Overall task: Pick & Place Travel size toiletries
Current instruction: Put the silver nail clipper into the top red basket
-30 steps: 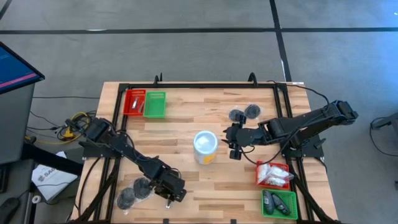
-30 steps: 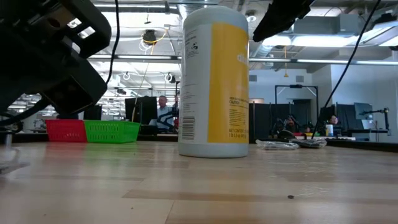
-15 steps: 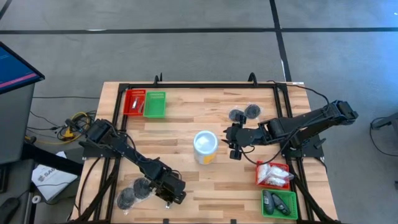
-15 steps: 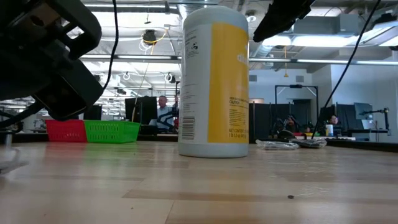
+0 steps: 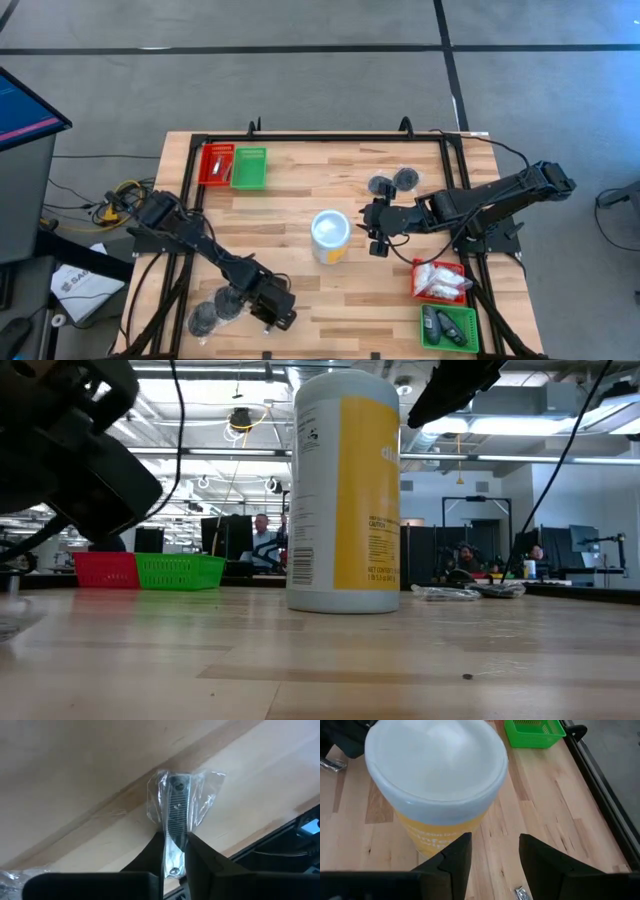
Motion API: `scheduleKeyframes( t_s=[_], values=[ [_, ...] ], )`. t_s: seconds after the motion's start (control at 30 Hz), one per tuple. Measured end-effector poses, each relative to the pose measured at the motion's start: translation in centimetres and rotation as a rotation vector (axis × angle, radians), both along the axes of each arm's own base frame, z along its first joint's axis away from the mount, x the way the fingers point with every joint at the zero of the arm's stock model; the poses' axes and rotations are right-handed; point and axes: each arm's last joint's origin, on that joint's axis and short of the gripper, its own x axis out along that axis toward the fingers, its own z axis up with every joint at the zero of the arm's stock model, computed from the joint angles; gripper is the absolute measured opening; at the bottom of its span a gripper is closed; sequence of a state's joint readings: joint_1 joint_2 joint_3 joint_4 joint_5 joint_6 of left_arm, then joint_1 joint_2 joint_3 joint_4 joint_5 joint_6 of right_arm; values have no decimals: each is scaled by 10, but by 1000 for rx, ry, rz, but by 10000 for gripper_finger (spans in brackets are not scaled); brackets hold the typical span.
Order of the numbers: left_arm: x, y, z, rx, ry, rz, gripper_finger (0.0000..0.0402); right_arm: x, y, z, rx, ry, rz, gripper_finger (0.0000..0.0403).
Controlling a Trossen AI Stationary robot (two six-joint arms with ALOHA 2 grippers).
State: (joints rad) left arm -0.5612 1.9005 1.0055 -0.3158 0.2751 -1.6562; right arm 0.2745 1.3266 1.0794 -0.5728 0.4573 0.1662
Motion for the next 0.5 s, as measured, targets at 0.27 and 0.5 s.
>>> scheduleKeyframes(
  t_s=[0.27, 0.5],
  values=[
    [-18, 22, 37, 245, -59, 79, 35, 0, 0, 0, 1, -2, 0, 154],
    [-40, 50, 80, 394, -80, 123, 37, 0, 0, 0, 3, -7, -1, 154]
  ],
)
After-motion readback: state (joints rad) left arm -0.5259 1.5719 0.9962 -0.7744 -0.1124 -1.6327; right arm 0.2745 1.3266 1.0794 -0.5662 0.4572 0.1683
